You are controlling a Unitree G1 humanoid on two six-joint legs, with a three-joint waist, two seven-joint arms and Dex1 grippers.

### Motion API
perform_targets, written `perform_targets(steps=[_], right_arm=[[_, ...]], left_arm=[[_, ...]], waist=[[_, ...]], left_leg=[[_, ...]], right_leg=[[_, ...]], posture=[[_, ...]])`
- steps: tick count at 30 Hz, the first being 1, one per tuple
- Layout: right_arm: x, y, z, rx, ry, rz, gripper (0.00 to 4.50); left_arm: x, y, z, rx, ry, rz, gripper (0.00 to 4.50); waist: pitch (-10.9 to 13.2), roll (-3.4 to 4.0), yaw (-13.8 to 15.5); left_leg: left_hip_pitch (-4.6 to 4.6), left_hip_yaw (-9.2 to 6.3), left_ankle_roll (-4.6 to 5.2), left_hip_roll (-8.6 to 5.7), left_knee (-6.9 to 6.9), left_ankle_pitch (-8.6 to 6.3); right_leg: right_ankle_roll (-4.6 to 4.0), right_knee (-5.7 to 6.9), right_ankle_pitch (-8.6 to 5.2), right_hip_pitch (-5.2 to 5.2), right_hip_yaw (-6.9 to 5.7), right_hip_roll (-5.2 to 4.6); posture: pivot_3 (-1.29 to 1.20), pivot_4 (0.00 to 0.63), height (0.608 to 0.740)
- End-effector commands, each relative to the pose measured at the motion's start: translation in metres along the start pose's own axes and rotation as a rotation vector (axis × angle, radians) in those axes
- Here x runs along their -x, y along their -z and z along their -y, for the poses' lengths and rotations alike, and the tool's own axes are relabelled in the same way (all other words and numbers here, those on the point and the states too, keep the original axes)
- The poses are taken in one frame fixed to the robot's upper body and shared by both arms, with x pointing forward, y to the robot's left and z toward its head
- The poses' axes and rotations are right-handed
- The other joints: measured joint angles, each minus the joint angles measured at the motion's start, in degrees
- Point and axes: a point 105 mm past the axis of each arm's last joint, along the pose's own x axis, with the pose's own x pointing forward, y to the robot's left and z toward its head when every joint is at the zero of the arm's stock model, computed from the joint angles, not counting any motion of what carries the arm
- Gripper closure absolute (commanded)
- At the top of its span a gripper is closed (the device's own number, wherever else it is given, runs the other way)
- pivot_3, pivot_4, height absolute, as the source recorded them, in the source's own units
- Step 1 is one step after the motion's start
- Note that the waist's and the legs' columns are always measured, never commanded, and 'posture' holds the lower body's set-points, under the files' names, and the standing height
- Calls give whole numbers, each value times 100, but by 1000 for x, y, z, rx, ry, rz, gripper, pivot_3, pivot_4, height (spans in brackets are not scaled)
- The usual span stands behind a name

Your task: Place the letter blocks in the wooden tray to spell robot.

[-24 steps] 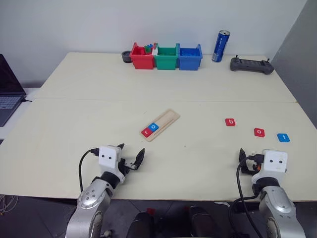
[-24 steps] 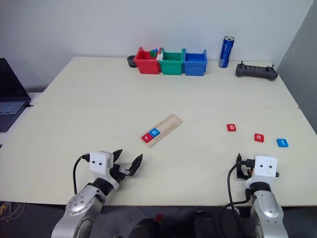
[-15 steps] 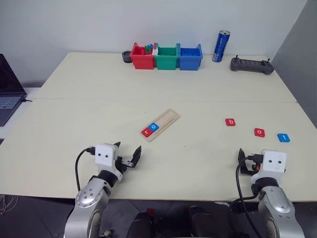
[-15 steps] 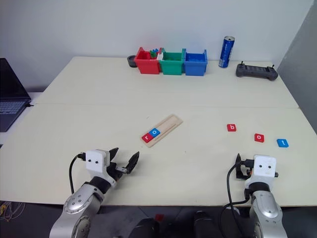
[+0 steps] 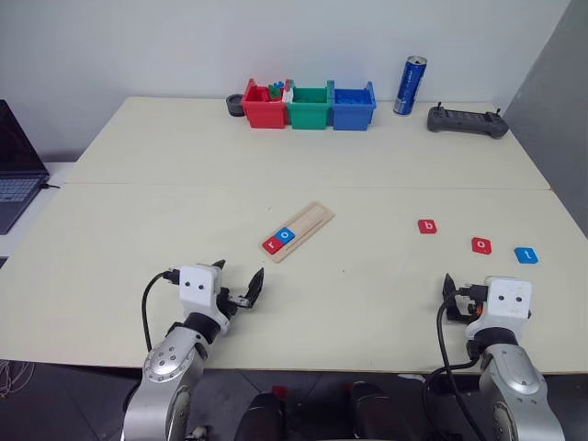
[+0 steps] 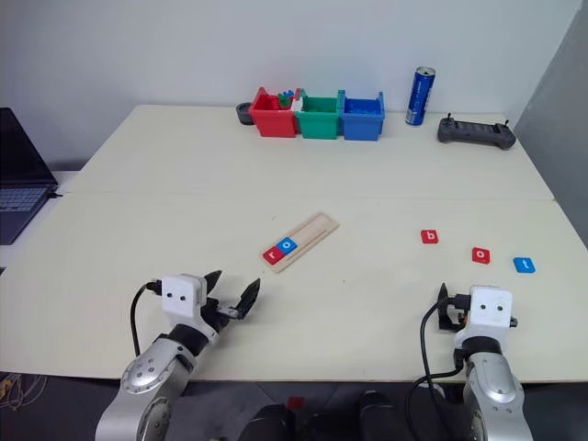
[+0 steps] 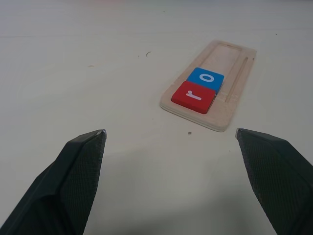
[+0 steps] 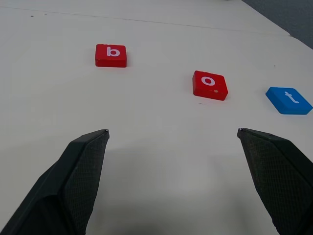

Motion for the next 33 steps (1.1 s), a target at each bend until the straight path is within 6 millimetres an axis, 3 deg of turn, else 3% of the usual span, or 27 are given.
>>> perform_targets(steps=[1,8,14,18,25,33], right_arm=[[1,-17,4,0,23,74,17],[-2,-30,-4,3,-70,98,17],[-1,-69,-58,36,-656,163,17],[4,-80,-73,81,-975,134,17],[-15,-92,-80,79,-1025,152,17],[-9,-89,-91,59,-1039,159,17]], left_arm=[[0,-9,2,-21,11,43,0],[-3,-16,-2,27,19,72,0],[-12,-32,-2,-17,170,87,0],[-21,-31,3,-103,290,51,0],[-43,-34,2,-95,380,34,0],[-61,-45,-1,-153,393,65,0]], waist=[[0,0,0],[0,0,1],[1,-1,-38],[2,-3,-49],[8,-12,-38],[8,-12,-28]], left_leg=[[0,0,0,0,0,0],[0,0,0,-1,0,0],[2,1,1,-1,3,0],[2,-4,2,-2,2,0],[-1,-8,3,-2,3,-1],[-6,-13,2,-2,1,-1]], right_leg=[[0,0,0,0,0,0],[0,0,0,0,0,0],[-11,2,7,3,-1,2],[-21,1,14,5,-5,6],[-22,1,15,5,-8,7],[-23,1,15,0,-11,5]], posture=[[0,150,740],[0,150,740],[0,150,740],[0,150,740],[0,150,740],[0,150,740]])
